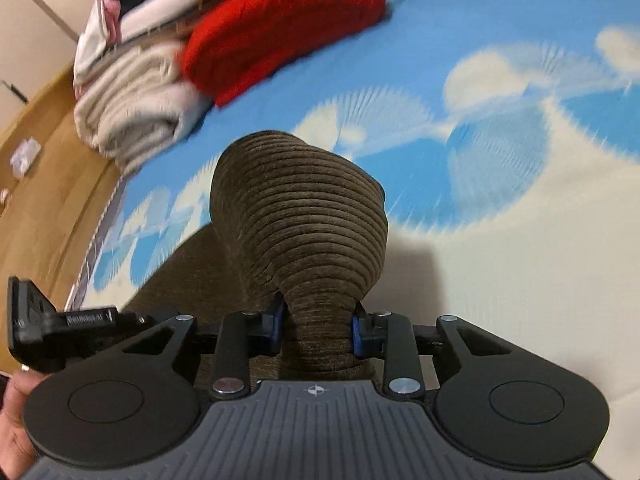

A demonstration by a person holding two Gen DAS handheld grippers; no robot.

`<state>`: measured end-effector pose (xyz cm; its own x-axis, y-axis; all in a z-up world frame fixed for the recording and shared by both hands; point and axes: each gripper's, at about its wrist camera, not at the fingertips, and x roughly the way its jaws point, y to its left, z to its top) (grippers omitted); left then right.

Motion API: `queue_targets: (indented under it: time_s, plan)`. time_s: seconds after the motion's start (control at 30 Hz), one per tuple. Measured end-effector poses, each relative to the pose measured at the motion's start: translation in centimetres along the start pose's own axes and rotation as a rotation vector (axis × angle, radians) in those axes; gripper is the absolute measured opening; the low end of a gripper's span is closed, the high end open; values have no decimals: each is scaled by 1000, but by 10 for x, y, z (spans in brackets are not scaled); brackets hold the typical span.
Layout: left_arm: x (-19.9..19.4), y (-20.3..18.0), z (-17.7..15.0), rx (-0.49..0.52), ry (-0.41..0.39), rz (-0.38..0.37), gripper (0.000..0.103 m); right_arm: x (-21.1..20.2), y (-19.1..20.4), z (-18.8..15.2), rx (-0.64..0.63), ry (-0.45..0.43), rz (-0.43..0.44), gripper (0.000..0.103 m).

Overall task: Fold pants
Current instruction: 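Lower the folded pants onto the bed and open both grippers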

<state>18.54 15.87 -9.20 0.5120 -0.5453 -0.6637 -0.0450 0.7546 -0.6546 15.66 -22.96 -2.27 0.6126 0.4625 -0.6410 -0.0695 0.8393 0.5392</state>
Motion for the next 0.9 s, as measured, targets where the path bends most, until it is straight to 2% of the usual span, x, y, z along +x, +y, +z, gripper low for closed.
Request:
queue_targets:
  time_s: [0.07, 0.1, 0.13, 0.17, 0.2, 0.23, 0.27, 0.3, 0.33, 0.4, 0.47, 0.5, 0.57, 0.6, 0.63, 0.7, 0.77, 0.9]
  plan:
    - [14, -24, -2, 20, -9, -50, 38, -25, -18, 21, -41, -51, -19, 32]
    - [24, -35, -3, 38, -4, -68, 43, -35, -28, 28, -50, -69, -24, 32]
    - [33, -42, -4, 54, 5, -51, 48, -44, -44, 36, -39, -82, -29, 35]
    - [42, -49, -5, 89, 4, 12, 54, -48, -61, 41, -19, -88, -36, 40]
    - [50, -55, -7, 137, -7, 118, 54, -48, -78, 42, -8, -98, -65, 44]
    - [57, -59, -8, 175, -15, 230, 53, -46, -94, 41, -3, -108, -136, 54]
    - [60, -64, -10, 210, -23, 308, 52, -41, -110, 36, 1, -106, -254, 55]
    - [59, -71, -13, 254, -33, 328, 49, -34, -124, 31, 2, -84, -364, 54]
    - [56, -81, -16, 292, -40, 283, 48, -29, -138, 26, 8, -52, -414, 50]
    - [52, -107, -27, 403, -44, 136, 48, -28, -146, 27, 17, -36, -348, 48]
    - [60, -124, -45, 537, -13, 95, 47, -30, -138, 33, -54, -80, -289, 48]
    - [74, -128, -56, 592, 38, 108, 42, -30, -135, 35, -83, -98, -276, 48]
    - [113, -117, -80, 663, 219, 226, 34, -24, -134, 41, -91, -111, -237, 48]
    - [128, -109, -94, 699, 302, 291, 35, -19, -134, 45, -82, -113, -227, 48]
    - [135, -106, -103, 720, 340, 312, 35, -13, -136, 50, -76, -120, -222, 48]
    - [131, -109, -103, 720, 338, 300, 34, -1, -136, 58, -71, -164, -232, 48]
    - [126, -106, -96, 668, 350, 282, 34, 13, -134, 68, -70, -204, -237, 48]
    - [120, -106, -89, 692, 364, 270, 34, 59, -133, 89, -88, -176, -293, 45]
